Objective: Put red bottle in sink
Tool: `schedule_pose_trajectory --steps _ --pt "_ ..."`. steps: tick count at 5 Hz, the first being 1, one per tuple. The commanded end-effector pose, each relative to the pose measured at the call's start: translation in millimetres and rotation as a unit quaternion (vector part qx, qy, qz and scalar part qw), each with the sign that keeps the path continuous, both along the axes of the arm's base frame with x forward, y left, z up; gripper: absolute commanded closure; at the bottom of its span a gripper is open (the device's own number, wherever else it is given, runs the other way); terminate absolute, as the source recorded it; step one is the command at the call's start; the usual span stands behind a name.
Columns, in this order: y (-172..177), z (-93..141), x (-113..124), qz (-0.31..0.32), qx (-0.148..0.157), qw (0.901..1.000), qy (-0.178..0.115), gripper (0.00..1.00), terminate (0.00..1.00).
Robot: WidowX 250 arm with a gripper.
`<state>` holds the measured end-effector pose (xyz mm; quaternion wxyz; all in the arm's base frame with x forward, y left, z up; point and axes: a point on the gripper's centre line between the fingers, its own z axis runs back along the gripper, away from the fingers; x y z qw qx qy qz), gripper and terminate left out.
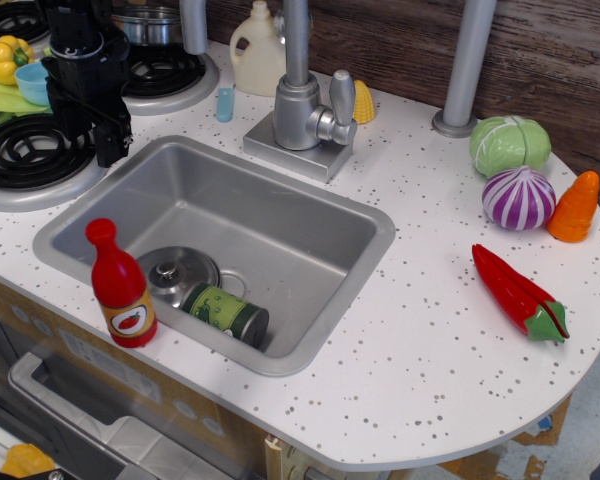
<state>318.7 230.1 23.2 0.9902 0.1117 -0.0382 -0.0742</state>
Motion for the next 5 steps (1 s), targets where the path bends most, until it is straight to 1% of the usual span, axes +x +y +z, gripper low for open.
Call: schedule_pose_trajectory --steps 1,3,4,5 --pt "0.0 0.0 0.0 0.000 0.000 1.0000 0.000 0.00 0.00" --pt "-15.8 47.8 -59.3 0.062 0.054 0.9966 -0.002 0.00 0.00" --pt "-43.2 77.2 -85.6 0.091 0.064 0.9938 0.008 0.00 0.00" --pt "-86.2 101.2 -104.5 0.101 0.067 0.9926 0.013 0.00 0.00"
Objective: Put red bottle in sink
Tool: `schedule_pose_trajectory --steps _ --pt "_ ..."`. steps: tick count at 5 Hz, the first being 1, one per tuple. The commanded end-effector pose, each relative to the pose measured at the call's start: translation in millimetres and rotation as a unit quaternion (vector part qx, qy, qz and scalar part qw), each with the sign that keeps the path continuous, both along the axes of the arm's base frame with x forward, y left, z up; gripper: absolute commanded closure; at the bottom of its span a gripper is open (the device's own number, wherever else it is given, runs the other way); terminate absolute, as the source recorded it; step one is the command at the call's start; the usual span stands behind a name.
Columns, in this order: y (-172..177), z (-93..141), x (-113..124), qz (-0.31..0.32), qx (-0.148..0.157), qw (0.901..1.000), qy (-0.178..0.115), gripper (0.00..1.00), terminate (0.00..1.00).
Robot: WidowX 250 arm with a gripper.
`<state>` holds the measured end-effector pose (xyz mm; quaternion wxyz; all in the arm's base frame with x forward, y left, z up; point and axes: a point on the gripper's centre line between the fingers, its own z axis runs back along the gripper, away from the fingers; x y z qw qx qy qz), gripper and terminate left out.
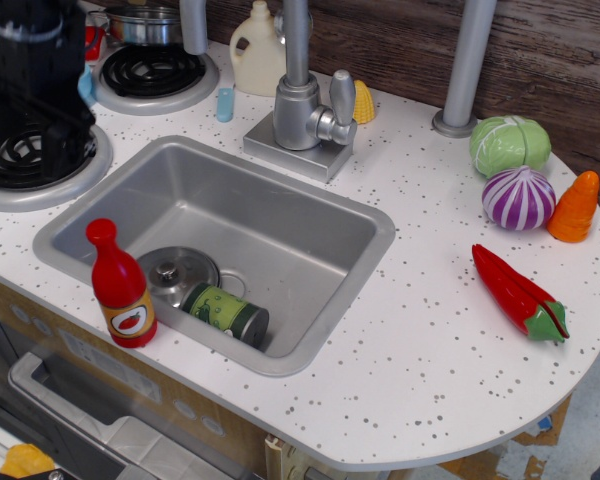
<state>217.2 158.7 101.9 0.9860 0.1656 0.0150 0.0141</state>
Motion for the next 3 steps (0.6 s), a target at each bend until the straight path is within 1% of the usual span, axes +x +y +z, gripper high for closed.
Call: schedule_pose_trajectory --steps 1,2,3 --pt "-47.9 34.2 -18.2 -0.003 -0.004 0.9998 -0.017 0.00 0.00" --pt "-67.7 40.8 -24.9 -0.021 -0.027 0.9993 -0.014 0.00 0.00" --pt "-77.3 39.9 -32.1 -0.034 -0.042 0.9984 -0.017 0.00 0.00"
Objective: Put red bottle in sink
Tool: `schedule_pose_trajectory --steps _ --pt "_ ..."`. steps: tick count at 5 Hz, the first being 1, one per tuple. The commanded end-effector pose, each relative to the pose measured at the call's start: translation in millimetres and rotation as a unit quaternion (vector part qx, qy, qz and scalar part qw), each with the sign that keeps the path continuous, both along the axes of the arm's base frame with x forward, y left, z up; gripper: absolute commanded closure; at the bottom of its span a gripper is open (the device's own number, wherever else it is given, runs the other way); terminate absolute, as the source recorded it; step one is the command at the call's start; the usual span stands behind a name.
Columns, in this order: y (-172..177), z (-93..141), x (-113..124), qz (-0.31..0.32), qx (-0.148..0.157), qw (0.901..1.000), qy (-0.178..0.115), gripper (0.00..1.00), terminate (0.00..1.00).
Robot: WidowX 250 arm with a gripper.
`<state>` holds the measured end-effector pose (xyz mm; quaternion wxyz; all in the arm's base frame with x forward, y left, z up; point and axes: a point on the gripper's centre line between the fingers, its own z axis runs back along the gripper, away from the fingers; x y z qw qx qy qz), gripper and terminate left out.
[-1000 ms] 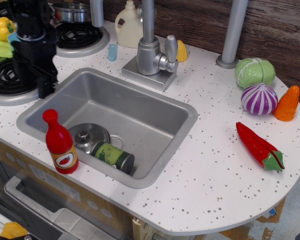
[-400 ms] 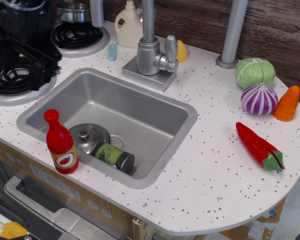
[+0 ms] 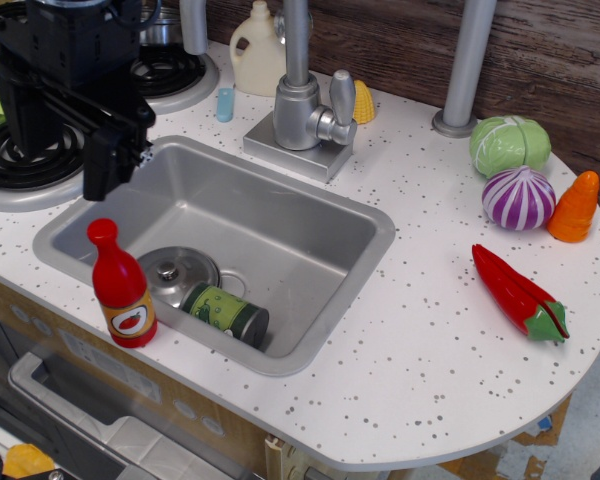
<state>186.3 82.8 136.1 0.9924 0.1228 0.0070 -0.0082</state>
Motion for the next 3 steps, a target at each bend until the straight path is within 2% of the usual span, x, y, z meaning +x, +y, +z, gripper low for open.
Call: schedule_pose_trajectory --steps 1,2,3 --pt "-6.6 -4.4 -4.2 -0.026 -0.015 0.9992 -0.025 0.00 0.00" --pt "-8.6 -21.1 -5.5 -0.038 -0.028 0.9980 -0.042 0.00 0.00" --pt "-4.4 -32.6 -1.5 -0.046 -0.044 0.9968 -0.048 0.00 0.00"
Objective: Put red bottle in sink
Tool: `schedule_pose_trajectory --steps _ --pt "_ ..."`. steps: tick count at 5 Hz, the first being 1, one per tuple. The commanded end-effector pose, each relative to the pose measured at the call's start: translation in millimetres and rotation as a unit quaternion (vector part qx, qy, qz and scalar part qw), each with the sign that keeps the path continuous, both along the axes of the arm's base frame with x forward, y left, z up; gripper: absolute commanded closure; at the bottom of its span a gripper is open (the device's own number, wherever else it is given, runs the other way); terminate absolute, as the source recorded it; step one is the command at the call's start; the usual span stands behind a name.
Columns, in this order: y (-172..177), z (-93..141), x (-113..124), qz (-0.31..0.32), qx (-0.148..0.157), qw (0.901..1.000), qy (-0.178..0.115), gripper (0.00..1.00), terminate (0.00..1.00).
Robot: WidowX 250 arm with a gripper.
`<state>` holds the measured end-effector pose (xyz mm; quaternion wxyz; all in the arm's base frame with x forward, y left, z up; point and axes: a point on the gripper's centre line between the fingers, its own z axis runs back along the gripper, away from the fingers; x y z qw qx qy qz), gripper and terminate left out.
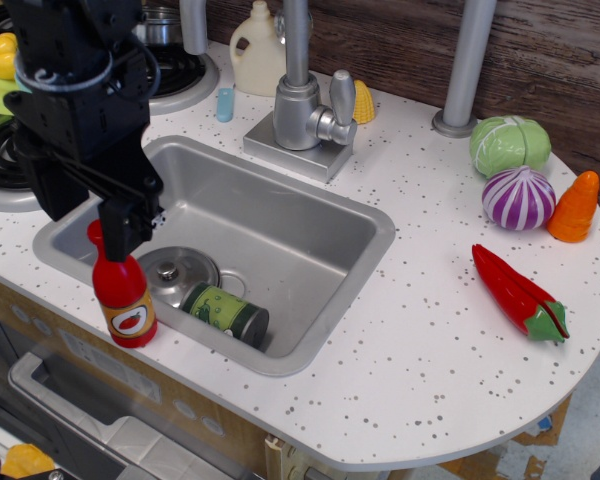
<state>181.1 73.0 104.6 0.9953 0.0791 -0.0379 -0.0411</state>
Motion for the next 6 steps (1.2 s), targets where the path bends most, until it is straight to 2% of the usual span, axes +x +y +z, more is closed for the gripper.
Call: schedule_pose_trajectory --steps 1,2,3,4,5,6 --pt "9.9 -12.5 7.0 -0.017 -0.010 0.9997 -0.014 0.00 0.00" --pt "9.5 -20.0 9.7 -0.016 -0.017 0.9995 -0.020 0.00 0.00" --pt "5.9 -22.6 10.3 -0.013 -0.029 0.9993 -0.021 1.00 0.00" --pt "2.9 -19.3 9.0 -0.012 -0.030 0.9993 -0.017 1.00 0.00" --pt "5.9 -13.0 14.2 -0.012 -0.018 0.9996 -0.018 1.00 0.00" --pt "9.5 0.5 42.2 -0.020 -0.008 0.9997 -0.013 1.00 0.00"
